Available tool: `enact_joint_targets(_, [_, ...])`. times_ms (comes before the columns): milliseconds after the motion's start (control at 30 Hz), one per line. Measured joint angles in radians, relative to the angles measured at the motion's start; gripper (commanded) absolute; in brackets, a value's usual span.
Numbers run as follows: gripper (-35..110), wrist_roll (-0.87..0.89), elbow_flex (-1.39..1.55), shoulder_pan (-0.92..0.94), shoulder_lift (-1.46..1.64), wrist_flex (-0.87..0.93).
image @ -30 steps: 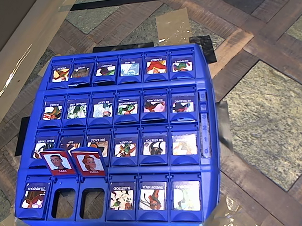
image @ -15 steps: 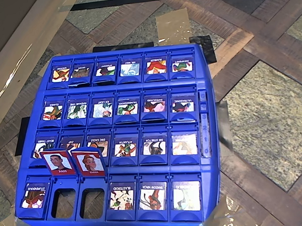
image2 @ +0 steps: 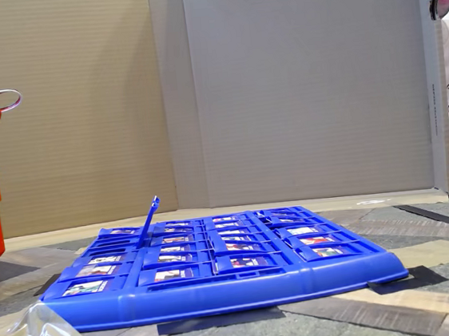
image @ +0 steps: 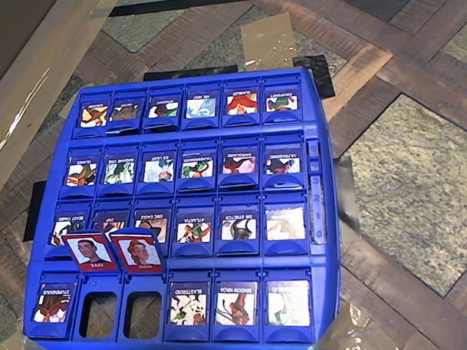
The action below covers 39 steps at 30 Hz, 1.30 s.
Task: Flip A0.
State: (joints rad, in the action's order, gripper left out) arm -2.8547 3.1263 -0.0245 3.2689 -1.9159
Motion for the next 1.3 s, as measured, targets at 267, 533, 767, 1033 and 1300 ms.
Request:
enact_joint_targets(267, [0,-0.028,0.000,0.000,0.000,0.000])
enact_joint_targets(533, [0,-0.075,0.000,0.000,0.000,0.000])
enact_joint_targets(767, [0,-0.075,0.000,0.000,0.000,0.000])
enact_joint_targets(1033, [0,-0.075,0.000,0.000,0.000,0.000])
enact_joint_targets(1300, [0,-0.075,0.000,0.000,0.000,0.000])
